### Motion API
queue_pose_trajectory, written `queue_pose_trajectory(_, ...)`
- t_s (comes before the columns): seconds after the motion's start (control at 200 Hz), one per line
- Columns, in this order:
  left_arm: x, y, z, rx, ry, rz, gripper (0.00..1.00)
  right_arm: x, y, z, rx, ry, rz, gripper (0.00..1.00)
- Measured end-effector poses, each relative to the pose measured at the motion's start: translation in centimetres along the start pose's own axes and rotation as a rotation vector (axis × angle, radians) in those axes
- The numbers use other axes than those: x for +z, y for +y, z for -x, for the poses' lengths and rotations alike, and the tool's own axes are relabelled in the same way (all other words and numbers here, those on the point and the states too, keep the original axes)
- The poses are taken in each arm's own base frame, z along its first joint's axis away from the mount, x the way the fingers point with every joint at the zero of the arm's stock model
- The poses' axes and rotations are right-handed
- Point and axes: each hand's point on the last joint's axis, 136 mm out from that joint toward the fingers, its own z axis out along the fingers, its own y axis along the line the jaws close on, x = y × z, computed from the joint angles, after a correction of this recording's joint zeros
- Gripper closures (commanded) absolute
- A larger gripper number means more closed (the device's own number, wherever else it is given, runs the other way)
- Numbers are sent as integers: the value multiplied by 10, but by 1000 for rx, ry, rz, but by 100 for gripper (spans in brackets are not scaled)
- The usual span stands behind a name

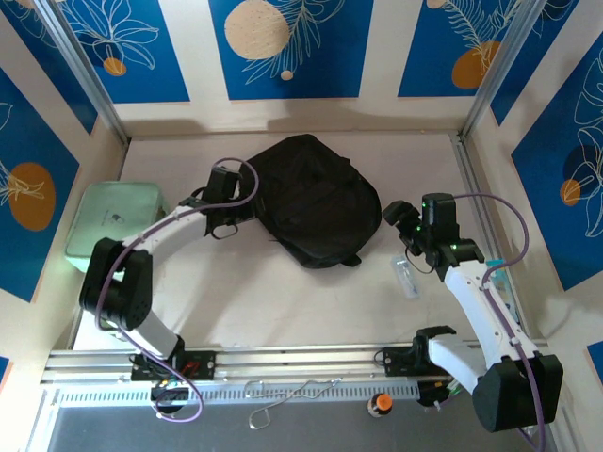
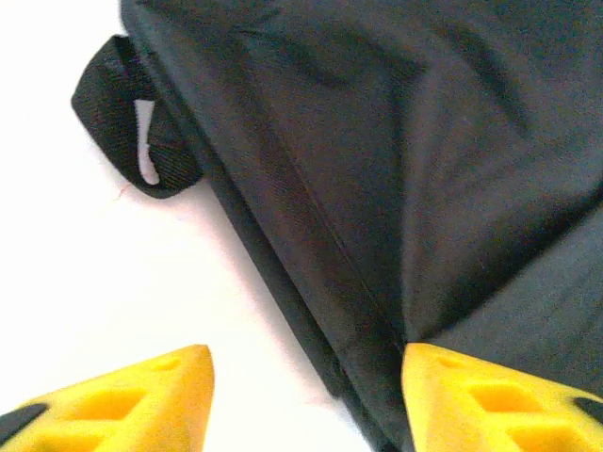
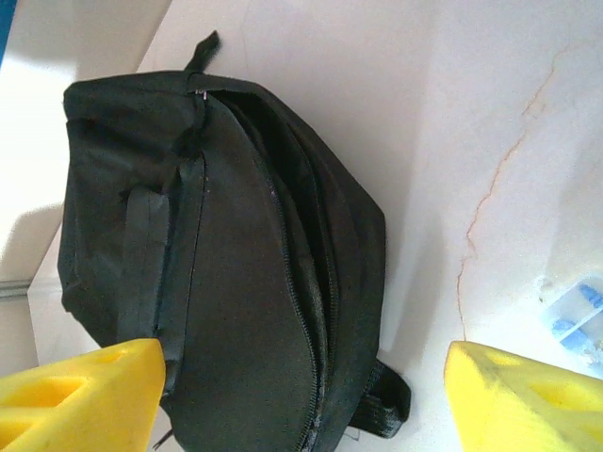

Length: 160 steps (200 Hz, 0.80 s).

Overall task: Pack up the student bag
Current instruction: Close the student bag at the top-center of the table, then rotate the student bag at the top-center of the table.

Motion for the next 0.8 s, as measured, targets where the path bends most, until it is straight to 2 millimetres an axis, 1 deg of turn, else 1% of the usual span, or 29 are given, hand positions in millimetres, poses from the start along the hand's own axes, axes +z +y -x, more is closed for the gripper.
queue_pose_trajectory(0.105,14,5,3,-87,0,-7,59,5,-5,-10,8,30,-6,22)
queue_pose_trajectory(0.165,21,6,4,-123,0,-16,61,7,-10,-16,12,48,-13,22)
queue_pose_trajectory(0.28,34,3,5,-191,4,-53,61,10,-15,-24,21,72,-21,22)
queue_pose_trajectory(0.405,47,-2,6,-241,10,-99,62,11,-15,-27,29,80,-21,22)
queue_pose_trajectory(0.635,58,1,2,-294,23,-100,65,12,-12,-30,33,89,-9,22)
queue_pose_trajectory(0.8,62,4,1,-315,29,-97,66,23,-19,-44,36,139,-31,23)
